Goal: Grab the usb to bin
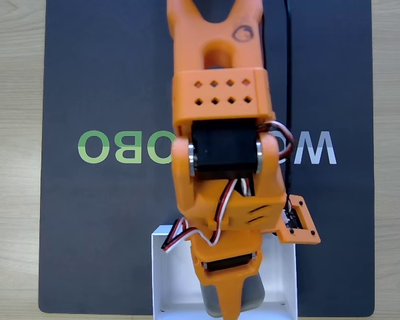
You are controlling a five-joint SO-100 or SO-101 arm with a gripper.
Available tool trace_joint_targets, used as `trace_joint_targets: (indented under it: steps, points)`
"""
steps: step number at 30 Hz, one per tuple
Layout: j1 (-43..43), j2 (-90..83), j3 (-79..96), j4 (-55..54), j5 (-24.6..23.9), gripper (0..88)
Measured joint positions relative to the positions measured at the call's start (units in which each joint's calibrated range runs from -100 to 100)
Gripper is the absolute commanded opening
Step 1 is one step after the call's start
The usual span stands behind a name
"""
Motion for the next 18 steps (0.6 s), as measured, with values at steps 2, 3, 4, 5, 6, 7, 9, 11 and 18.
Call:
trace_joint_targets:
  steps: [2,3,4,5,6,7,9,11,18]
  points:
    - [0.0,0.0,0.0,0.7,0.6,39.2]
    - [0.0,0.0,0.0,0.8,0.8,39.6]
    - [-0.2,0.0,0.0,0.8,1.1,40.1]
    - [-0.4,0.0,0.0,0.8,1.5,40.6]
    - [-0.5,0.0,0.0,0.8,1.8,40.9]
    - [-0.6,0.0,0.0,0.8,2.1,41.2]
    - [-0.7,0.0,0.0,0.8,2.7,41.2]
    - [-0.6,0.0,0.0,0.8,2.8,41.2]
    - [-0.7,-5.1,3.9,0.6,2.9,40.3]
